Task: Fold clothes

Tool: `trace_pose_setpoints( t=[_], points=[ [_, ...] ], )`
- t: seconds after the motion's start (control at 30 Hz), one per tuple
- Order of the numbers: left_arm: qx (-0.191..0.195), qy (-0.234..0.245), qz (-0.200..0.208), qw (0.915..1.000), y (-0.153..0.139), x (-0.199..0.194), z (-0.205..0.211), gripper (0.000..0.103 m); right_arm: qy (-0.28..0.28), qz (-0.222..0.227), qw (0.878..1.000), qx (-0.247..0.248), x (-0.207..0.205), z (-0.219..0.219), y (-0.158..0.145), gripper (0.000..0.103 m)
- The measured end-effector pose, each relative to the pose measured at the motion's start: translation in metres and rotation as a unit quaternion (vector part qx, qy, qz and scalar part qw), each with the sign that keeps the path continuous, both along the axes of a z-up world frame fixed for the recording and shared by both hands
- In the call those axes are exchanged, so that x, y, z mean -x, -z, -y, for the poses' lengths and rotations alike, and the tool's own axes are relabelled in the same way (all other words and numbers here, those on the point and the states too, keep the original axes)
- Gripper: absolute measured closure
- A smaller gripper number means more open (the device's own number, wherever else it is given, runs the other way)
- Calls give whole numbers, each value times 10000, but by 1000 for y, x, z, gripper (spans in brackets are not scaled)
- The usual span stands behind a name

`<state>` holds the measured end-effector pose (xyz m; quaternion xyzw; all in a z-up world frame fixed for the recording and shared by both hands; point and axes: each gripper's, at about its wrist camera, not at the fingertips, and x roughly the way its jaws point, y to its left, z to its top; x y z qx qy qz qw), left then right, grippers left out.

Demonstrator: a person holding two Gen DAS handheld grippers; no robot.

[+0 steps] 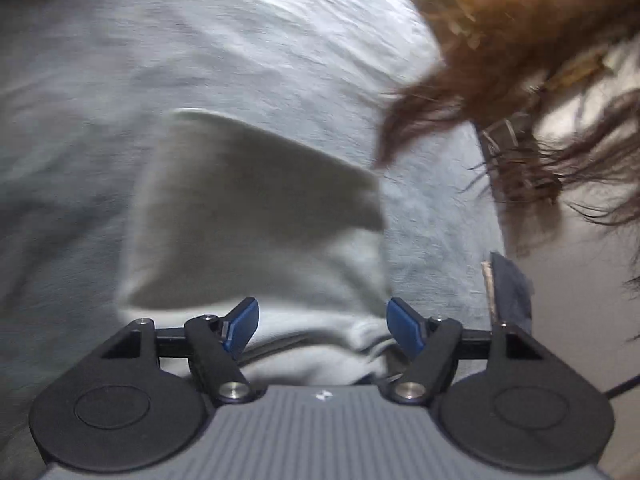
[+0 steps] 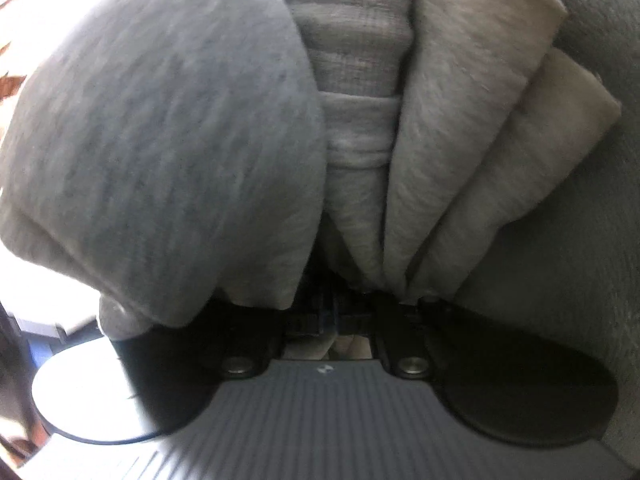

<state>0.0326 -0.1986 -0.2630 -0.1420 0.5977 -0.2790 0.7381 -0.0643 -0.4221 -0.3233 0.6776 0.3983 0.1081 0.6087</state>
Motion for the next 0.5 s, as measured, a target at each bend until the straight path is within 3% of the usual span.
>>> trace_pose_setpoints(
  t=[0.13, 0.23, 0.3, 0.43, 0.47, 0.5],
  points=[
    [-439, -809, -707, 9932, 22, 3, -54, 33, 52, -150, 9998, -83, -9, 2, -9, 100],
    [-140, -1778, -1523, 9721, 50, 7, -81, 37, 81, -239, 9997, -56, -17, 1, -17, 100],
    [281, -2638, -1911, 9450, 64, 13, -100, 37, 70, -294, 9995, 2, -23, 2, -25, 100],
    [1512, -4444, -2103, 8575, 81, 28, -143, 34, -91, -306, 9991, 274, -33, 9, -44, 100],
    [1666, -4657, -2093, 8436, 84, 29, -151, 34, -138, -306, 9989, 317, -35, 12, -48, 100],
    [1714, -4730, -2119, 8379, 87, 27, -156, 34, -188, -306, 9987, 363, -37, 15, -52, 100]
  ],
)
